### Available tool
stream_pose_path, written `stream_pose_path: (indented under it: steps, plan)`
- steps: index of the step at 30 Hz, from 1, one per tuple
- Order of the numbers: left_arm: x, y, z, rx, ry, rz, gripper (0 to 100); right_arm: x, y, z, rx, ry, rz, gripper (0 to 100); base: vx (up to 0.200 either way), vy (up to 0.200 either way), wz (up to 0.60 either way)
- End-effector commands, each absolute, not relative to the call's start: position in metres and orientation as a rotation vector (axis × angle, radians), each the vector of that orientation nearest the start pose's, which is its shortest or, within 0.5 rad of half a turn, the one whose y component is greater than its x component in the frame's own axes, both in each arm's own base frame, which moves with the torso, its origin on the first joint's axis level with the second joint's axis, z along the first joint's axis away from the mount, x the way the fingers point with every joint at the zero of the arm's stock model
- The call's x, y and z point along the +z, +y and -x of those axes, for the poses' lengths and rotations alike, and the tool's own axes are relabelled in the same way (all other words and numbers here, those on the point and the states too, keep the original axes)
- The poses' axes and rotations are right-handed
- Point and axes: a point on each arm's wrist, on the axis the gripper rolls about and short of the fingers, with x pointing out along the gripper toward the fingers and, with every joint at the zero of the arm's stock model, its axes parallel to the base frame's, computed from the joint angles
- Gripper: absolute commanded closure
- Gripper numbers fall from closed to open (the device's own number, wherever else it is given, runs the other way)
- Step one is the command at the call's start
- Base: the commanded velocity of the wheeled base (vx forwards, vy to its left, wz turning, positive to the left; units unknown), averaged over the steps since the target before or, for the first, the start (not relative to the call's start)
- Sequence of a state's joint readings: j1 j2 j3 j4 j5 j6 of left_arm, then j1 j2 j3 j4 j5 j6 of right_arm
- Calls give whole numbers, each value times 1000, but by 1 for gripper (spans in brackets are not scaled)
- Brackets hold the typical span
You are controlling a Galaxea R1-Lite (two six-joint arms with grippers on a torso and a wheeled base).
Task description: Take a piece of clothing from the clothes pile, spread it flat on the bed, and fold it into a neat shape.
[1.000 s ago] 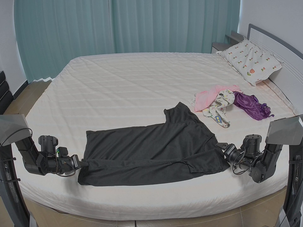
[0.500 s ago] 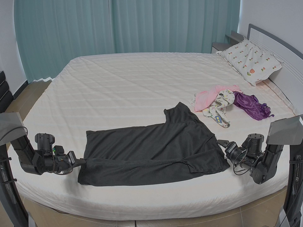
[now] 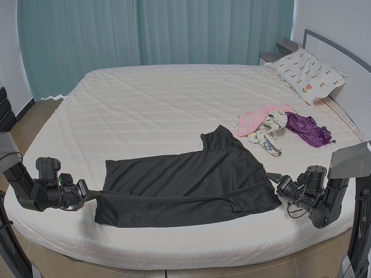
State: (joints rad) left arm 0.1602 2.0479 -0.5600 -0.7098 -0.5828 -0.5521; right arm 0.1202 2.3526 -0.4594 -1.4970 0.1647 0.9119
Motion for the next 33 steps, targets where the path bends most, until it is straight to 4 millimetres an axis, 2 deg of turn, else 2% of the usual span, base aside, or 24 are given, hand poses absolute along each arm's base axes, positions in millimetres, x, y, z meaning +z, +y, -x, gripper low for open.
stream_pose_path:
  steps: [1,9,13,16,24,33]
  plan:
    - [34,36,-295,-192,820,801,100,-17,42,-316,100,513,-886,0,0,0,0]
    - [33,37,-295,-190,822,803,100,-13,33,-322,245,518,-743,0,0,0,0]
    - [31,36,-294,-188,831,805,100,-14,35,-340,304,544,-672,0,0,0,0]
    - [31,36,-293,-187,830,806,100,-15,37,-346,356,570,-663,0,0,0,0]
    - [31,36,-293,-187,830,806,100,-34,40,-361,371,608,-615,0,0,0,0]
    - [31,36,-293,-190,831,806,100,-42,40,-368,380,618,-558,0,0,0,0]
